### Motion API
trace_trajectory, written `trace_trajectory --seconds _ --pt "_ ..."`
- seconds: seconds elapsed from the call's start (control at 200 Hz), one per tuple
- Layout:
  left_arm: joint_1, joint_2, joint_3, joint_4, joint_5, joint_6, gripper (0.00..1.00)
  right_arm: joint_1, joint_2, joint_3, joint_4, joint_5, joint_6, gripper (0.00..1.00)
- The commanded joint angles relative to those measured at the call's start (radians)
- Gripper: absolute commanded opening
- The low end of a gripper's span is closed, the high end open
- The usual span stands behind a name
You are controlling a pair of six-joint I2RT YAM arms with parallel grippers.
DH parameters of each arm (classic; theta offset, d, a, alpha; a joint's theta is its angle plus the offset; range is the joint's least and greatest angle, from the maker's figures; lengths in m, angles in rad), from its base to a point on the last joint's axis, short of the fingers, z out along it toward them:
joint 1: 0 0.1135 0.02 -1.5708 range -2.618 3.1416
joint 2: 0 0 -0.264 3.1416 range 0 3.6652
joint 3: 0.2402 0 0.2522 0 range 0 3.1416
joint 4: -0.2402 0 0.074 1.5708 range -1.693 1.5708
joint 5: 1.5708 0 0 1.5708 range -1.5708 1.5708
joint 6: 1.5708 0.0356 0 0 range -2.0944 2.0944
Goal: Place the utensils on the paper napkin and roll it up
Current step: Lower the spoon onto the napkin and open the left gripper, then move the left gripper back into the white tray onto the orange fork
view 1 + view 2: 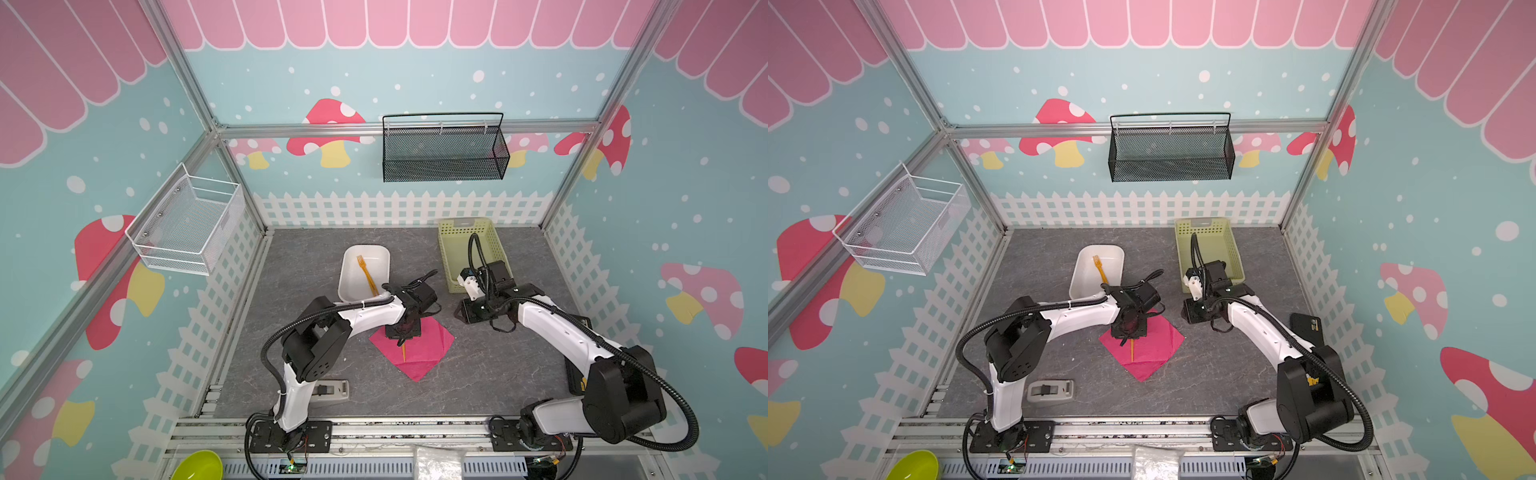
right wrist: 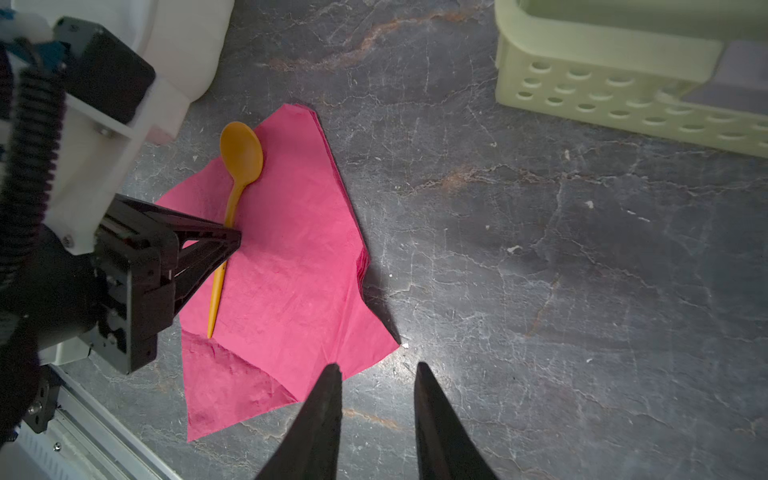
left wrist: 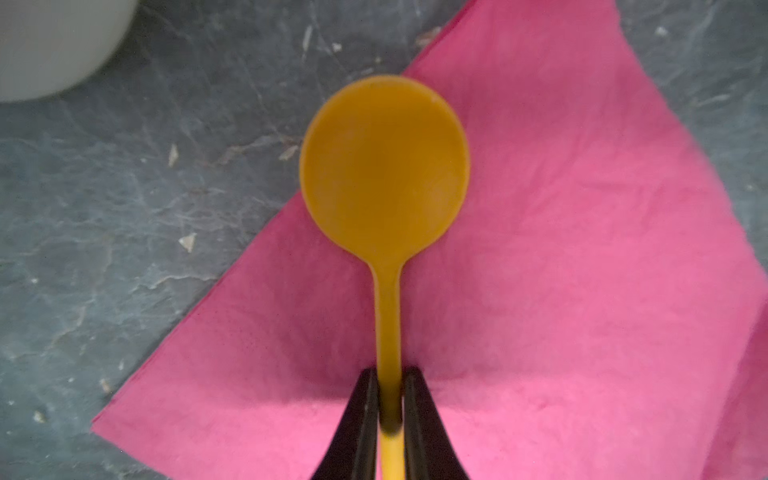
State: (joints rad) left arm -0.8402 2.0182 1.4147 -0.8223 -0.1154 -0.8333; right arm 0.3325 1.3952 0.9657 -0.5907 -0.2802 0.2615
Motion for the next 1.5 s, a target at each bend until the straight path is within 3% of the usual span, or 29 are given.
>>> trace_trajectory --seconds 0.0,0.37,0.77,1.161,1.491 --pt "-0.005 0.017 0.022 -0.018 -0.003 -0.001 0.18 -0.007 -0.023 -0.015 -0.003 0.002 -0.019 0.33" --pt "-0.006 -0.009 0.034 -0.022 -0.023 0.012 0.22 -0.008 -0.024 -0.007 -0.004 -0.003 -0.02 0.33" --pt "0.014 -0.108 0.223 -0.146 -0.129 0.095 0.23 -0.009 -0.056 0.025 0.011 -0.014 -0.009 0.32" --pt "0.246 -0.096 0.3 -0.135 -0.155 0.18 0.23 -0.009 -0.046 0.057 0.031 0.008 0.001 0.33" --pt "0.407 0.061 0.423 -0.13 -0.135 0.211 0.23 -0.012 -0.036 0.062 0.028 0.021 -0.006 0.33"
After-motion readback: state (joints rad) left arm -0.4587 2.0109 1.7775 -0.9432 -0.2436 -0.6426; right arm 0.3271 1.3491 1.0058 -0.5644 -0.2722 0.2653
